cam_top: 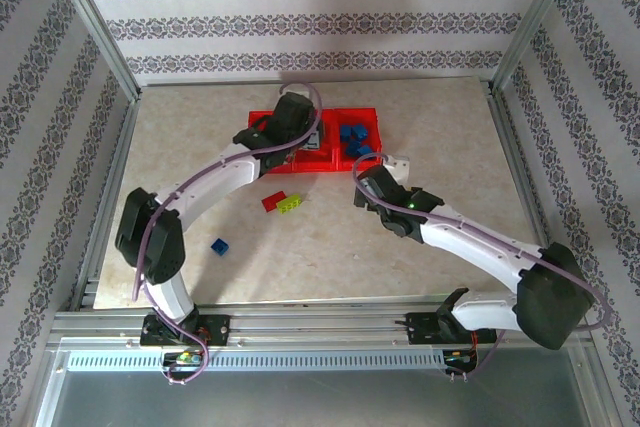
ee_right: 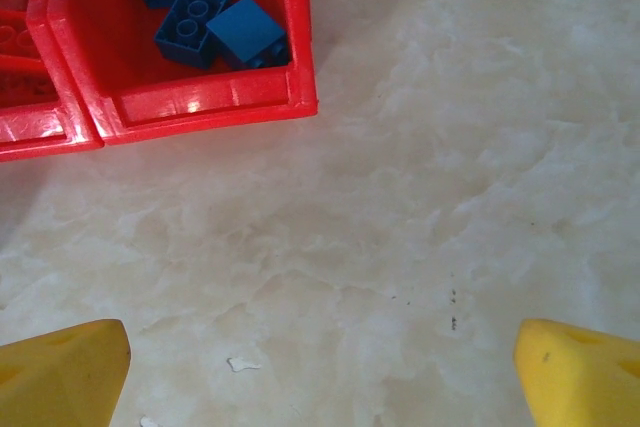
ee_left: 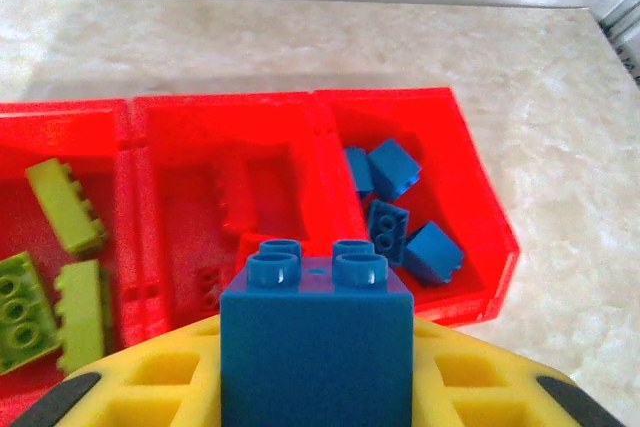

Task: Sort the legos into containers by color
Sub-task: Place the lego in the container.

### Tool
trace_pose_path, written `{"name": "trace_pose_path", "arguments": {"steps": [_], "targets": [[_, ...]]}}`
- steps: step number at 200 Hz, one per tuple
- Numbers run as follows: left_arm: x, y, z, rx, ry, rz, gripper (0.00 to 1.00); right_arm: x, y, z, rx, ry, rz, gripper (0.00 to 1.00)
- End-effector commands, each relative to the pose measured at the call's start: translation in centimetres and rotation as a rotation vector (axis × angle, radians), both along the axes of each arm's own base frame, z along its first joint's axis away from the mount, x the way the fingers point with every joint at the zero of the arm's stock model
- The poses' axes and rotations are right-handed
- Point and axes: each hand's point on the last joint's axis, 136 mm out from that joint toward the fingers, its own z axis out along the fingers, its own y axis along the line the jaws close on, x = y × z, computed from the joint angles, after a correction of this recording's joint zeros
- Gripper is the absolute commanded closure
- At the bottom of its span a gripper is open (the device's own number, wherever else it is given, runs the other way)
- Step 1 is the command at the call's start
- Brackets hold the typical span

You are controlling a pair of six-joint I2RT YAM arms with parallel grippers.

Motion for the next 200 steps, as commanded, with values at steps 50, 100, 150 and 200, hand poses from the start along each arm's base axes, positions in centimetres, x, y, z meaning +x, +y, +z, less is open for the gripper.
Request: {"name": "trace_pose_path", "arguments": {"steps": [50, 100, 150, 200], "targets": [[2.3, -5.2, 0.8, 0.011, -0.007, -0.125, 0.77, -1.3, -3.9, 0.5, -0.012, -0.031, -0.089, 0.02], [4.0, -7.3, -0.9, 0.035, 0.031, -0.153, 0.77, -1.9, -5.8, 0.5, -0.011, -0.041, -0.129, 0.02], [5.6, -9.6, -3.7, 0.076, 0.071, -0.184, 0.78, -2.3, -7.1, 1.1, -0.009, -0.066, -0.151, 0.02], [6.7, -10.7, -7.7, 0.144, 0.138, -0.195, 0.74, -2.8, -7.7, 0.8, 0.003, -0.069, -0.167, 0.02]]}}
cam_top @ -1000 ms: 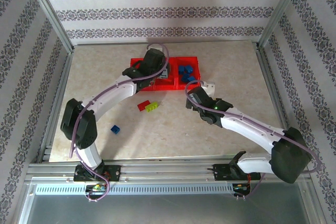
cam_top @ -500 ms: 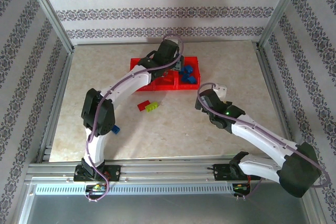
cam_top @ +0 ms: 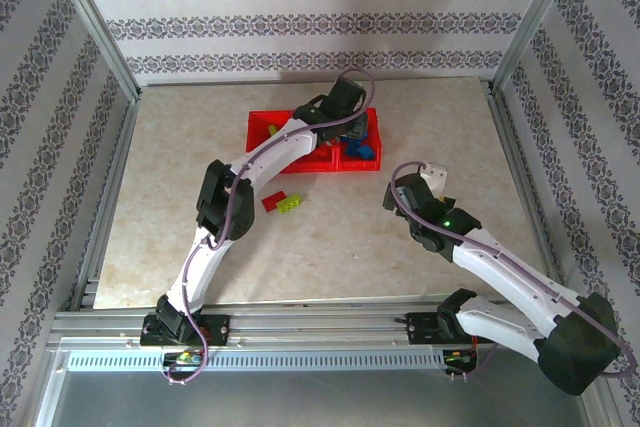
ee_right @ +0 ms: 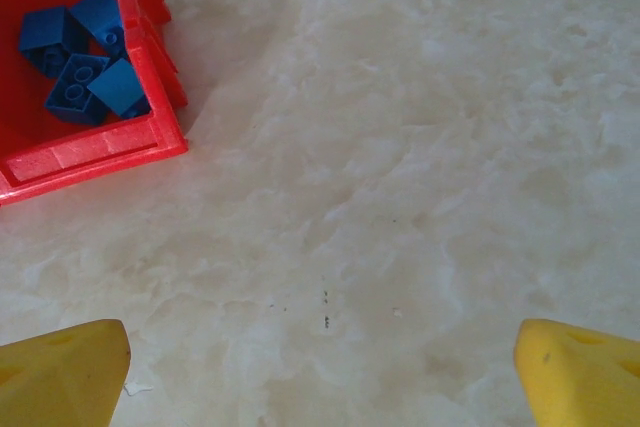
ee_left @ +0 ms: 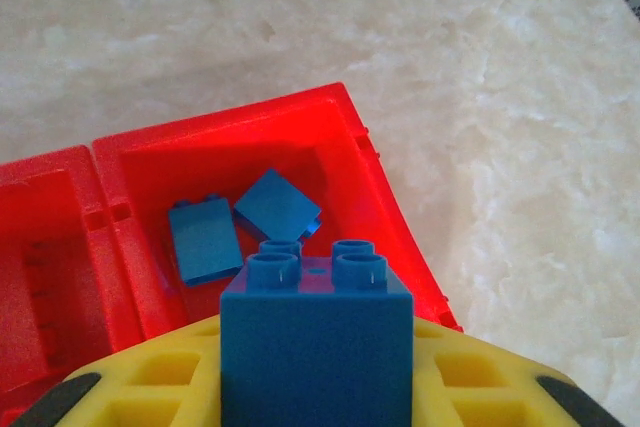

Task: Sort the legos into containers by color
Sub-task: Place the lego in the container.

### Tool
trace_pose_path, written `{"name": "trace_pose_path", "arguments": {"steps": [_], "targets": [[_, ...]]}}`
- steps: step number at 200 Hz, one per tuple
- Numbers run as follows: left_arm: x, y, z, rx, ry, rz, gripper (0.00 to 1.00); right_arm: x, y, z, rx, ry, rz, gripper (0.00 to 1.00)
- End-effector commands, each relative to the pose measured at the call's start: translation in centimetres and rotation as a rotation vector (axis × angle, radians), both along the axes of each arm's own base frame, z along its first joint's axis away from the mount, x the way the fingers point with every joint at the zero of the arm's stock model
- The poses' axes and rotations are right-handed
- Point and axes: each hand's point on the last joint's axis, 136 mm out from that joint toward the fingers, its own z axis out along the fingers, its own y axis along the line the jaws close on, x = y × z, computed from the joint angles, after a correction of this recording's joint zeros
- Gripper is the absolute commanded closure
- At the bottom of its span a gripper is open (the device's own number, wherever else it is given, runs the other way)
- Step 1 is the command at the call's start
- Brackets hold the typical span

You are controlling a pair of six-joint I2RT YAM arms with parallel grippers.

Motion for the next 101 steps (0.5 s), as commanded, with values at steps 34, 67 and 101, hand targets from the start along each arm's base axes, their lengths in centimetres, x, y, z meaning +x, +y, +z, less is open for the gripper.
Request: {"name": "trace_pose_path", "arguments": {"steps": [34, 67, 101], "targets": [[-0.4, -0.6, -3.8, 0.097, 0.078, -0.038, 0.69, -0.5, -1.0, -0.7, -0.012, 0.009, -0.030, 0.02], [-0.4, -0.6, -4.8, 0.115, 0.093, -0.039, 0.61, -0.4, -0.9, -0.8, -0.009, 0.014, -0.028, 0.02], [-0.4, -0.4, -4.4, 0.118, 0.087, -0.036, 0.47, -0.3, -0.8, -0.9, -0.005, 0.015, -0.024, 0.02]]}}
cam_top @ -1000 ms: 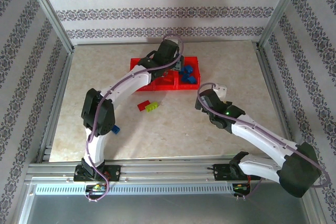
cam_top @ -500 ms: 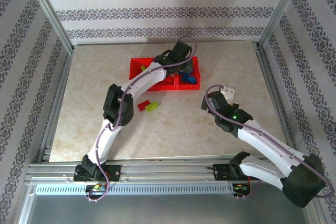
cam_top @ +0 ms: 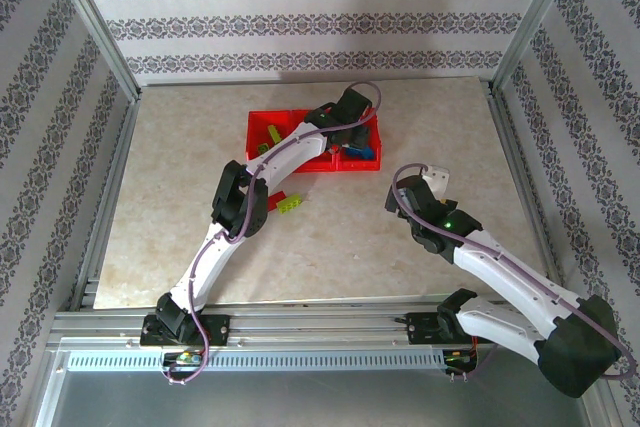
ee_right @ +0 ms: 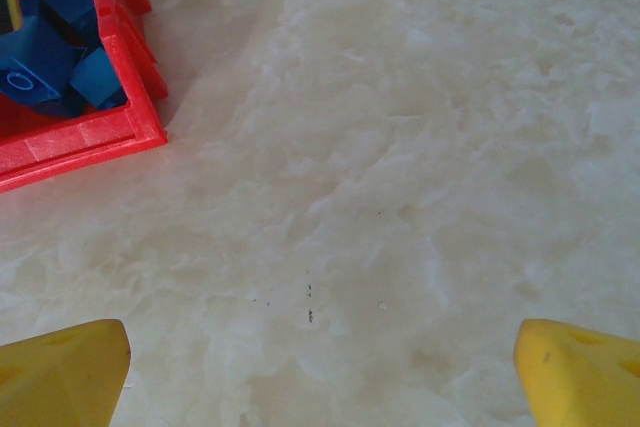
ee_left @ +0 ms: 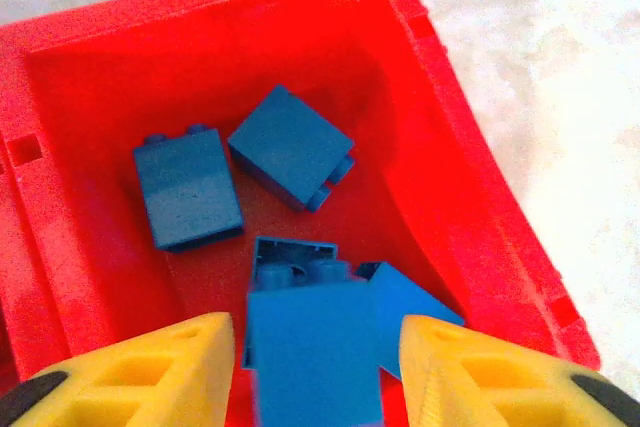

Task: Sort the legos into containers by color
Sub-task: Place the lego in the container, then pick up the lego from the bottom-left of the table.

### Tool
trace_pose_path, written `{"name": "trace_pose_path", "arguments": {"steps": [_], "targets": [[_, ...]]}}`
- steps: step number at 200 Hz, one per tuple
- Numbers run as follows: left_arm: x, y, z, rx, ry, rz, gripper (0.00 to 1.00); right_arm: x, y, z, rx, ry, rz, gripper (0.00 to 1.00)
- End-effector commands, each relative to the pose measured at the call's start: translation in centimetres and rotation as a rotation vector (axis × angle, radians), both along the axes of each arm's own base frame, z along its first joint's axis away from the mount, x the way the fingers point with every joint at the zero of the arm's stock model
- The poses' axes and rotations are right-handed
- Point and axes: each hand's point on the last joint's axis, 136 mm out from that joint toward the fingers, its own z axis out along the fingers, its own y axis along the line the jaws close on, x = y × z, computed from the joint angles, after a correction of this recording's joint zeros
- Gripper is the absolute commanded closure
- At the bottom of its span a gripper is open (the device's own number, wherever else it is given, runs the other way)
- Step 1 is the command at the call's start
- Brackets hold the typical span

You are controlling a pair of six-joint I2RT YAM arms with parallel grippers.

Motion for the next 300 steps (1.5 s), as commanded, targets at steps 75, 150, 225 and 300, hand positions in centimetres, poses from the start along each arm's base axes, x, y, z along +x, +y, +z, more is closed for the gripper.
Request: {"name": "trace_pose_path", "arguments": {"steps": [75, 150, 225, 300], "targets": [[-2.6, -0.3, 10.0, -0.046, -0.114, -0.060, 0.37, 0.1, -0.2, -0.1, 0.010, -0.003, -0.012, 0.02], [-7.3, 5.7, 15.8, -0.099, -0.273, 0.045, 0.21, 0.7, 0.7, -0.6, 0.029, 0.009, 0.011, 0.02], [-12.7, 15.9, 15.1, -0.047, -0.301, 0.252, 0.00, 1.7, 2.8, -1.1, 0.064, 0.027, 0.054, 0.02], [-19.3, 25.0, 8.9, 0.051, -0.150, 0.437, 0.00, 3.1, 6.2, -1.0, 0.039, 0.050, 0.129, 0.02]]}}
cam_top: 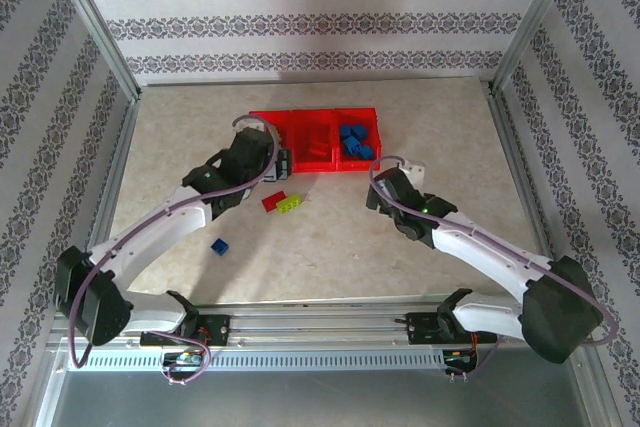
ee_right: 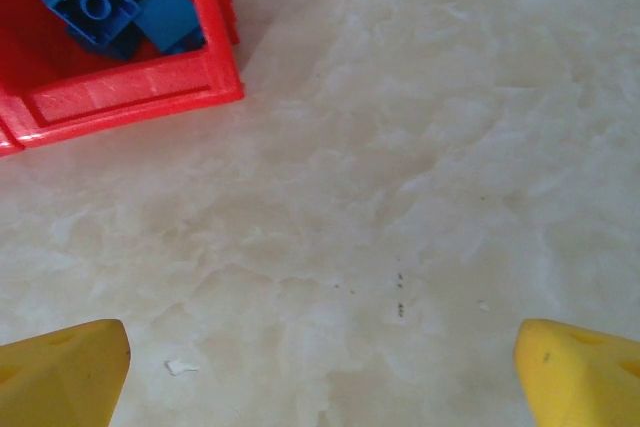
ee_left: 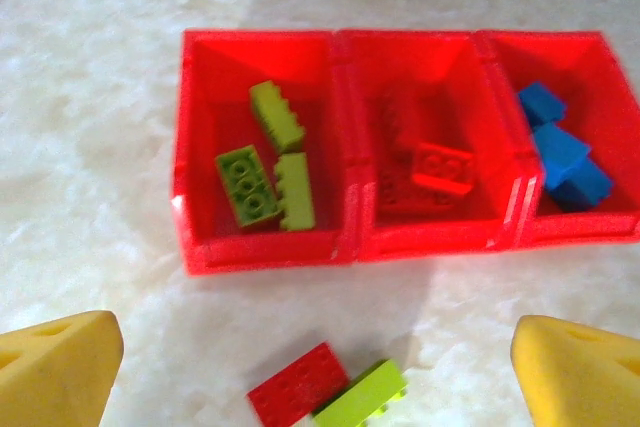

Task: Sort the legos into containers by color
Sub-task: Pick up the lego from the bottom-left of the table.

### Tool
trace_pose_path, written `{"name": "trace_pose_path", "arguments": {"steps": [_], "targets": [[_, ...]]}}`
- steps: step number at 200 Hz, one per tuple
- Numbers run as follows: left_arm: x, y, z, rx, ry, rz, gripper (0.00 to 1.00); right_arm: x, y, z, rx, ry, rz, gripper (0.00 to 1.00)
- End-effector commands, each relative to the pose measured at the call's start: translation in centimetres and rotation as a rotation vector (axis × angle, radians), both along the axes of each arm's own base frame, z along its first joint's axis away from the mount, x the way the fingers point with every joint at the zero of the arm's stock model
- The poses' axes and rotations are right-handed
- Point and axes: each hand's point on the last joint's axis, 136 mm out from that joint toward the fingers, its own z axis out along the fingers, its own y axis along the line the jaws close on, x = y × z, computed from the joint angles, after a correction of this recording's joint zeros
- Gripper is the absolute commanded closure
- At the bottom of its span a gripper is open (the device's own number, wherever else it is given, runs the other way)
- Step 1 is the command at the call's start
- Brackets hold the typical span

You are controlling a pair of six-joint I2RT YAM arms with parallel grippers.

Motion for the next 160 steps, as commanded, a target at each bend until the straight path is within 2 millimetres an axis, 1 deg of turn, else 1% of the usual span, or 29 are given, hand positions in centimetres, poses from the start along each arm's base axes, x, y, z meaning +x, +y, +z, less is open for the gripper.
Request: {"name": "trace_pose_path", "arguments": {"steps": [1, 36, 64, 124, 142, 160], "targets": [[-2.2, 3.1, -2.2, 0.029, 0.073, 0.098, 0.00, 1.0, 1.6, 1.2, 0.013, -0.030, 0.026, 0.02], [-5.1, 6.0, -4.4, 0.030, 0.136, 0.170, 0.00, 1.6, 3.5, 1.1, -0.004, -0.017, 0.073, 0.02], [-6.6, 7.5, -5.9, 0.016, 0.178, 0.204, 0.00, 1.9, 5.2, 1.0, -0.014, -0.006, 0.113, 0.02], [-8.6, 8.7, -10.0, -0.017, 0.302, 0.240, 0.00, 1.9, 8.3, 0.5, -0.036, 0.019, 0.184, 0.02], [-9.4, 9.1, -11.3, -0.019, 0.347, 0.256, 0.00, 1.8, 9.1, 0.4, -0.041, 0.026, 0.203, 0.02], [-10.4, 9.4, -12.5, -0.027, 0.390, 0.275, 0.00, 1.7, 9.4, 0.1, -0.051, 0.034, 0.212, 0.02]]}}
